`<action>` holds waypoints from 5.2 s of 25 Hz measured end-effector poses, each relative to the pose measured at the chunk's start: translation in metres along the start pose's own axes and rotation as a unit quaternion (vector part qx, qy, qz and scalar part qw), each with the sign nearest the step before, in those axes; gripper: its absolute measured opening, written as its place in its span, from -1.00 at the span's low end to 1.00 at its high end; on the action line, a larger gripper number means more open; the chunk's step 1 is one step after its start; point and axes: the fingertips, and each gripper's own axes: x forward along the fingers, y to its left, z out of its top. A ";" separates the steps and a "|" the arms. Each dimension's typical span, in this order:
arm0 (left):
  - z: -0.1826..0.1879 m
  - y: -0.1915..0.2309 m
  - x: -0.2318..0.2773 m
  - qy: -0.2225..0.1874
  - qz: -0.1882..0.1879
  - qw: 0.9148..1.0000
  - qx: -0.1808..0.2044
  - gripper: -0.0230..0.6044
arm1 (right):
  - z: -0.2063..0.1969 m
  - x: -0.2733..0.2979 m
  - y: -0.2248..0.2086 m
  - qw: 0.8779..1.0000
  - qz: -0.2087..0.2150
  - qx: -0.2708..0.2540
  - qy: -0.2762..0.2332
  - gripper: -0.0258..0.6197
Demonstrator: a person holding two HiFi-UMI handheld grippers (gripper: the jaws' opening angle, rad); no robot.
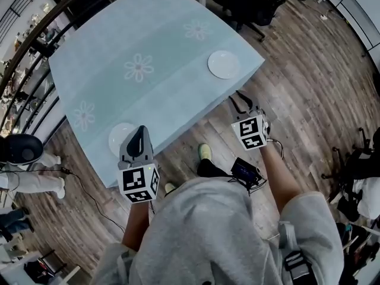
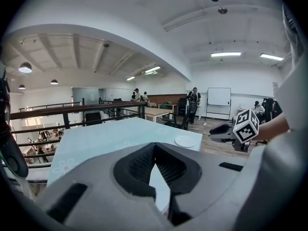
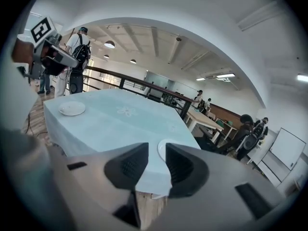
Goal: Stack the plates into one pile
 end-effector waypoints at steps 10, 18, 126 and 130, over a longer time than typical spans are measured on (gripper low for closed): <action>0.014 -0.041 0.047 0.013 0.025 1.000 0.005 -0.87 | -0.041 0.058 -0.030 0.995 0.045 -0.080 0.034 -0.49; 0.008 -0.028 0.048 0.043 0.073 0.996 0.002 -0.87 | -0.075 0.128 -0.017 0.976 0.078 -0.190 0.073 -0.48; -0.136 0.205 -0.259 0.049 0.210 0.971 -0.104 -0.87 | 0.098 0.049 0.472 0.866 0.243 -0.431 -0.071 -0.82; -0.144 0.199 -0.250 0.056 0.208 0.971 -0.104 -0.87 | 0.075 0.058 0.474 0.883 0.291 -0.369 -0.021 -0.77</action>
